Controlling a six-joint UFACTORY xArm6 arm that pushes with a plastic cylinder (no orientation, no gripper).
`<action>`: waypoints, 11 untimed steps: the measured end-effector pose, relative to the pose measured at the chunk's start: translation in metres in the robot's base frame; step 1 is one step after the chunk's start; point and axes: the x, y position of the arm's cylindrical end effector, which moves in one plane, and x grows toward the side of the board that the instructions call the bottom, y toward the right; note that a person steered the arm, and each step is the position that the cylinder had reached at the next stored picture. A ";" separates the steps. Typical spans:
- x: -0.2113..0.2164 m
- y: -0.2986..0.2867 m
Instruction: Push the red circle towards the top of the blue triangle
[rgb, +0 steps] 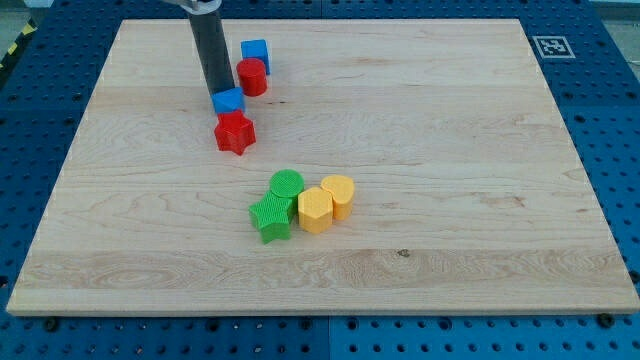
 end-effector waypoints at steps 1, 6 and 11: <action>-0.014 -0.023; -0.124 0.124; -0.023 0.074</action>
